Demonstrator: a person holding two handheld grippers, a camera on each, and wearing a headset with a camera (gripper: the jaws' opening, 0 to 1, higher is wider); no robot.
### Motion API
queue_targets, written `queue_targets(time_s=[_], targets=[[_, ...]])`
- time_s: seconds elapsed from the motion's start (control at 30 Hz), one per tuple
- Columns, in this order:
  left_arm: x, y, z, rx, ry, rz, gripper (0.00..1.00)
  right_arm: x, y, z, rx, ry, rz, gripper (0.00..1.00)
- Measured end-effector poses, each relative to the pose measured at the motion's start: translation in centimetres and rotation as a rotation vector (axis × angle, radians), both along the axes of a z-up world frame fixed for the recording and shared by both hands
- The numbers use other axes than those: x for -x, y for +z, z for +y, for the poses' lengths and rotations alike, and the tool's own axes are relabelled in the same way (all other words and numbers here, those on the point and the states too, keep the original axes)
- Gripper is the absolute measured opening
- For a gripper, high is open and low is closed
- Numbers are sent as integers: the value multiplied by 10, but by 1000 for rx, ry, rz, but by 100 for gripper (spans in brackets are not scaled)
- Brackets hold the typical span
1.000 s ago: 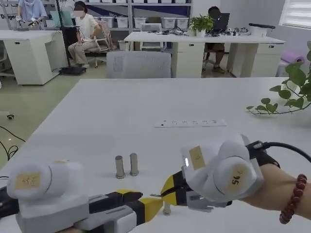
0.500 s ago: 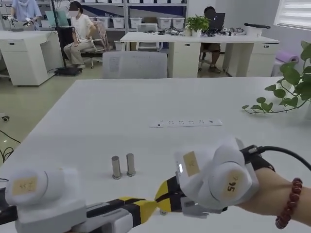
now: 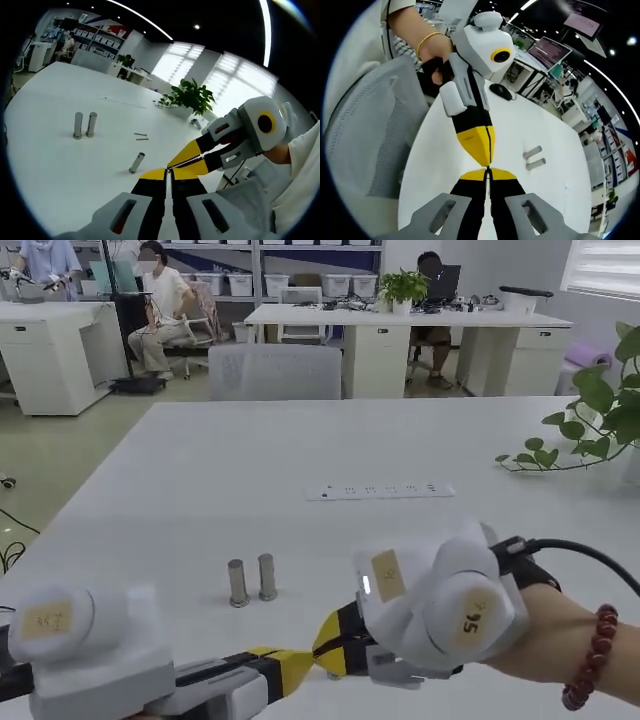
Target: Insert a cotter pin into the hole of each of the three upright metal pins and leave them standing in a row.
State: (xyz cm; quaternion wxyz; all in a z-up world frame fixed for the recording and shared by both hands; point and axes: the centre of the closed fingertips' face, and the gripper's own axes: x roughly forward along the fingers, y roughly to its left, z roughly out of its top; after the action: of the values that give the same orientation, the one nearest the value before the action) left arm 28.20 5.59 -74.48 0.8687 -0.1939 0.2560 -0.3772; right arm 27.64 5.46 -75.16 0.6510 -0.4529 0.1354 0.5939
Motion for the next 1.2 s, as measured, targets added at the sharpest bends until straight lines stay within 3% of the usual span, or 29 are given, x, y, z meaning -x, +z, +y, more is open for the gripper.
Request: queue_targets(time_s=[0.2,0.4,0.6,0.73,0.97,1.2], targets=[[1,0,0,-12,-13,-24,1,1,0,0,-3,0,8,3],[1,2,0,-42,-34,-82,0,1,1,1,-17,1,18,3],[0,2,1,-53,-43,-94,0,-1,1,2,-36,-7,36,3],[-1,2,1,-86,-57,-109,0,-3,0,2,-50,-12,52,5],[-1,-2,3,-120,-75,-122,0,-4,2,-2,-106,-60,147,10],[2,-4,3,-154,-107,-149,0,-1,1,-7,-174,-124,317,12]])
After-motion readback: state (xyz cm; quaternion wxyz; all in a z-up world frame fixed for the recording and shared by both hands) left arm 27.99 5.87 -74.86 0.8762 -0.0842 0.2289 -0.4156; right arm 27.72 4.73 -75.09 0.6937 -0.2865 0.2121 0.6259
